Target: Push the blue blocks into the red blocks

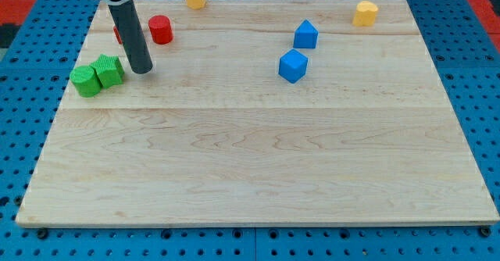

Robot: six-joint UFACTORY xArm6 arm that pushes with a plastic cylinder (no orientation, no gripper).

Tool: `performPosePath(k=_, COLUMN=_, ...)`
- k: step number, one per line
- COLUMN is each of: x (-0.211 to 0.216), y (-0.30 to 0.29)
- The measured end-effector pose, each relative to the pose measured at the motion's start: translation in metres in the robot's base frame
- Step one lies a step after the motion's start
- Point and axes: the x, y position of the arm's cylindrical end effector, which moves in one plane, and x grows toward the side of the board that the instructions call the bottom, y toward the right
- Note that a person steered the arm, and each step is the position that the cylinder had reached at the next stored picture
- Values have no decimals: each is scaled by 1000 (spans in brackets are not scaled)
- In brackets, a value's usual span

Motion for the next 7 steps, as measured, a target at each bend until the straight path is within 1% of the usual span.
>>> performPosePath(k=3, x=-7, y=0)
performPosePath(k=4, x=-11, y=12)
performPosePath(k=6, x=-35, y=28)
performPosePath(k=7, x=-55, y=111)
